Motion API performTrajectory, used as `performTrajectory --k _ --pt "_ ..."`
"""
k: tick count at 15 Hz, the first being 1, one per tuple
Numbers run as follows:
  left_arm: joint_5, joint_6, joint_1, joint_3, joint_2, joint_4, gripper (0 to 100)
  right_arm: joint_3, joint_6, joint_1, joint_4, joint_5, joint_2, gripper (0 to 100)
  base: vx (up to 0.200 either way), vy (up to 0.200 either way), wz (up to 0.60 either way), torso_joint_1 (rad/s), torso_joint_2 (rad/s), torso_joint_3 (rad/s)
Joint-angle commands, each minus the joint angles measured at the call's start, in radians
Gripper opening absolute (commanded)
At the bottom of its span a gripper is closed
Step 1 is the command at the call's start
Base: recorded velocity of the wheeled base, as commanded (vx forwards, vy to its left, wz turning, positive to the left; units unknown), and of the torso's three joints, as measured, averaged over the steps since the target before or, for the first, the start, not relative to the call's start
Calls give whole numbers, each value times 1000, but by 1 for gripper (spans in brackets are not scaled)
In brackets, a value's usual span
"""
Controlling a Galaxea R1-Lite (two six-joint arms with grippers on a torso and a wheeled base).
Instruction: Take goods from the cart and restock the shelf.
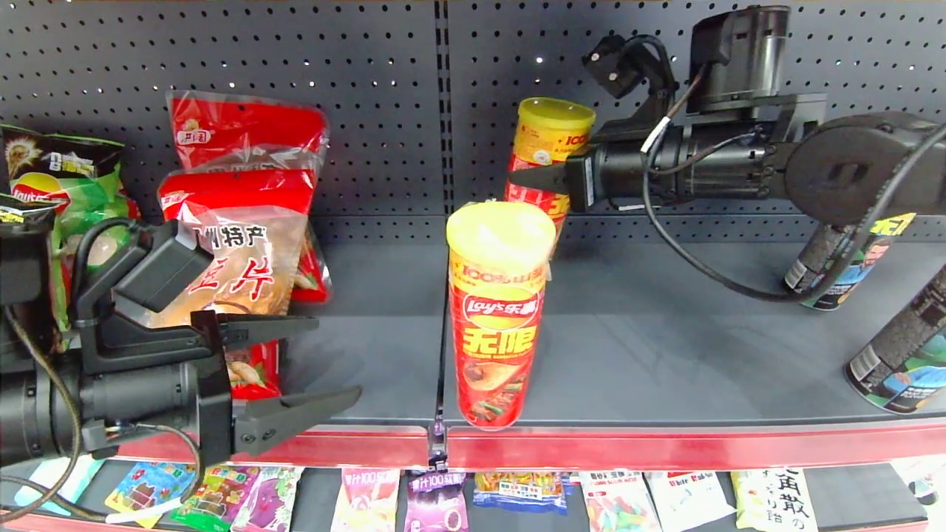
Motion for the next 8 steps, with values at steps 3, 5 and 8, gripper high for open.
performTrajectory --k 3,5,8 --pt "-1 0 34 3 -16 0 100 -13 -4 19 2 -2 56 0 0 0 0 0 0 0" --pt "-1 2 34 3 -14 0 100 -4 -4 22 2 -5 54 0 0 0 0 0 0 0" --pt "-1 2 34 8 -14 0 100 -3 -3 22 2 -5 56 0 0 0 0 0 0 0"
